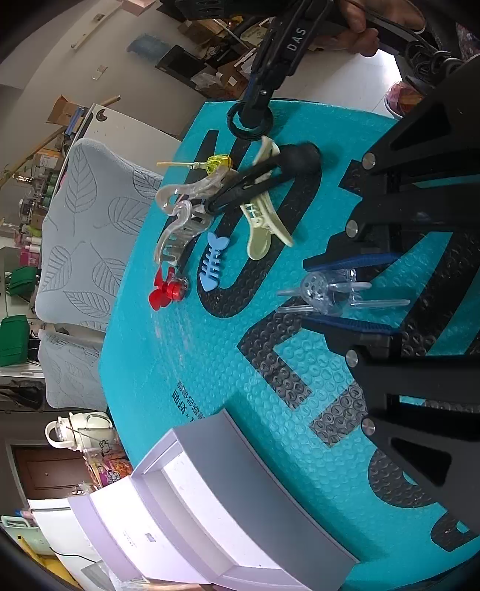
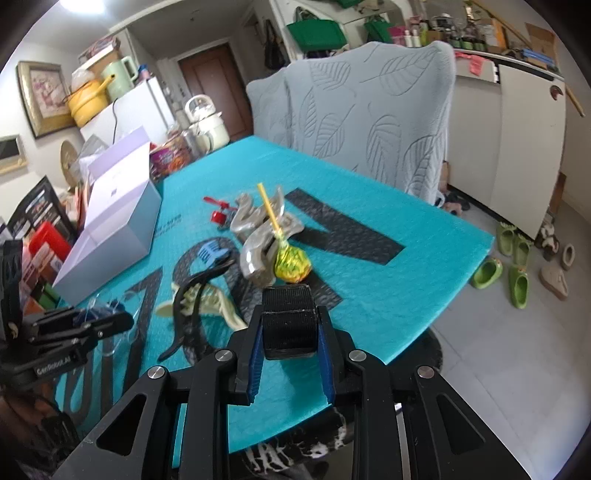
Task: Organize rigid objects
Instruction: 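Lift both held items and carry them toward the open white box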
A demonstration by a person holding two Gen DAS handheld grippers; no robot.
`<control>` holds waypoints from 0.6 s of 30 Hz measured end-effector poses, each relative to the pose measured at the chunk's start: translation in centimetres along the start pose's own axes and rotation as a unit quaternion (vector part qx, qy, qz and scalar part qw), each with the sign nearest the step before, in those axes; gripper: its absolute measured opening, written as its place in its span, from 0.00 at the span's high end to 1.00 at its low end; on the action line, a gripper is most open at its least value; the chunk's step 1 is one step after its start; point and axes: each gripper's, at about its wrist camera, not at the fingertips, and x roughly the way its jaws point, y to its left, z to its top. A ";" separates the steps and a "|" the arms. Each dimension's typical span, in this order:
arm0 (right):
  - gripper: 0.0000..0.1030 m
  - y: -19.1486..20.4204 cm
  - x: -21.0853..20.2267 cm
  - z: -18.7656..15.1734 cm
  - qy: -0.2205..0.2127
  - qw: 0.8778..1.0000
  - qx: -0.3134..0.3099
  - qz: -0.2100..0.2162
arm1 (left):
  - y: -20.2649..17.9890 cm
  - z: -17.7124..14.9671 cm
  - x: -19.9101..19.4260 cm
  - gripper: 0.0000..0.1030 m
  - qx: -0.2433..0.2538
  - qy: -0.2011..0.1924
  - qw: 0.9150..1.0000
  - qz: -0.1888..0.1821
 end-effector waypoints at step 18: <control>0.76 4.3 -0.9 1.7 -0.019 0.997 -0.049 0.048 | 2.4 0.4 -3.6 0.77 -0.032 -0.039 0.998 0.031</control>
